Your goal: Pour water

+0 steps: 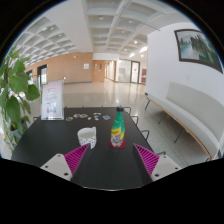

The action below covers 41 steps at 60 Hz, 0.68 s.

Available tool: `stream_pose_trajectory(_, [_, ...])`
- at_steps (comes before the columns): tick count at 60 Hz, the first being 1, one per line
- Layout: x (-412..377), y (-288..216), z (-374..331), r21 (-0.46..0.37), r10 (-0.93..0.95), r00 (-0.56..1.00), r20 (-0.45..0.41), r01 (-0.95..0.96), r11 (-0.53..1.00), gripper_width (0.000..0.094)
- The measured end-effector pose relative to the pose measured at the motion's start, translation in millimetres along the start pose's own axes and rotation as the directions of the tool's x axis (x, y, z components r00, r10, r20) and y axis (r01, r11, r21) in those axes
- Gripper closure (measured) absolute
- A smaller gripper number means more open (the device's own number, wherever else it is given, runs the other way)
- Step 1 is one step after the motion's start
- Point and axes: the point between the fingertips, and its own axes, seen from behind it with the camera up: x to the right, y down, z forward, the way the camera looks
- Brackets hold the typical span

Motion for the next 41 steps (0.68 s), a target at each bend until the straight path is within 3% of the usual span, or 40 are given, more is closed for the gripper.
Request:
stream_pose_trajectory(19, [-9.9,30.5,-117.3,-0.001,0.015,1.0,-0.026,-0.015,1.0,0.0077])
stream_pose_trajectory(41, [-10.6,51.6,-146.6,-0.008,0.027,0.999,-0.032,-0.027,1.0,0.0079])
